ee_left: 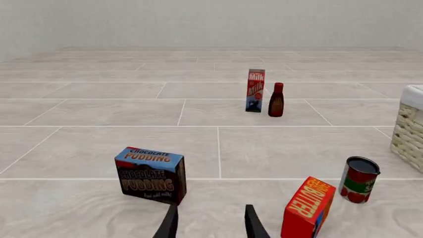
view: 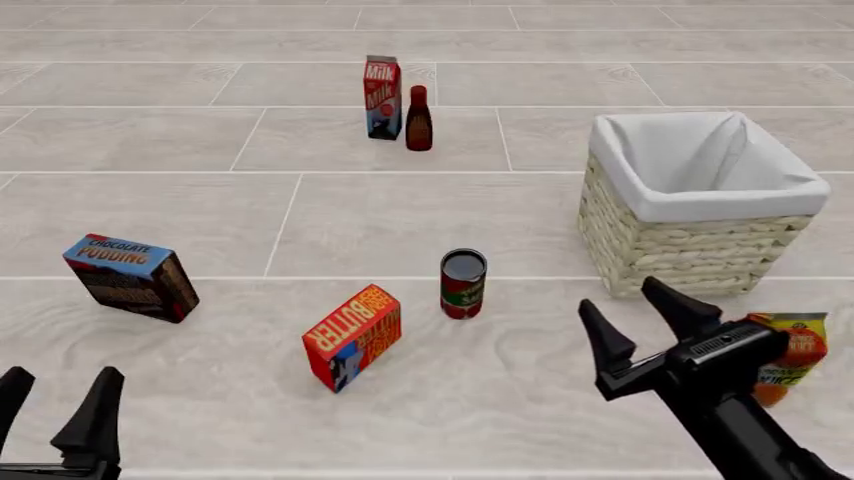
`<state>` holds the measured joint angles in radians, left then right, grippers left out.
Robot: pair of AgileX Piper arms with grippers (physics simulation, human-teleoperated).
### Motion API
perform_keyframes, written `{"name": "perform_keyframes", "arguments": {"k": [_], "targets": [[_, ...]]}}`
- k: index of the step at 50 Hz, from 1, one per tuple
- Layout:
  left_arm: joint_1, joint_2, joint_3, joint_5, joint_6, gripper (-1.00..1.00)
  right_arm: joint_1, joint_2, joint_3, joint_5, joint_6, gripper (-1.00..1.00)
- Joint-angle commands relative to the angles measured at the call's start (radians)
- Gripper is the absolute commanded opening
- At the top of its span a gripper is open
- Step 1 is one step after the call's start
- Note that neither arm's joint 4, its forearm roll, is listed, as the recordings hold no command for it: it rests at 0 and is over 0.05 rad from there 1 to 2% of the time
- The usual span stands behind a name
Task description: Pick the tomato sauce and place it in the basket.
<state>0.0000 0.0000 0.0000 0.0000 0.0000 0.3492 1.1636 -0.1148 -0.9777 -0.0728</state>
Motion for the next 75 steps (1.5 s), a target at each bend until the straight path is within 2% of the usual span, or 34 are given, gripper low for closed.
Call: {"name": "perform_keyframes", "arguments": {"k": [1,31,75], "targets": [[0.000,0.000,0.000,0.000,0.000,1.00,0.015,0.044,-0.015,-0.022,-0.011,1.00],[0.000,0.000,0.000,0.000,0.000,1.00,0.118,0.141,-0.054,-0.052,-0.014,1.00],[0.000,0.000,0.000,0.000,0.000,1.00,0.123,0.383,-0.147,-0.153,-0.039,1.00]]}}
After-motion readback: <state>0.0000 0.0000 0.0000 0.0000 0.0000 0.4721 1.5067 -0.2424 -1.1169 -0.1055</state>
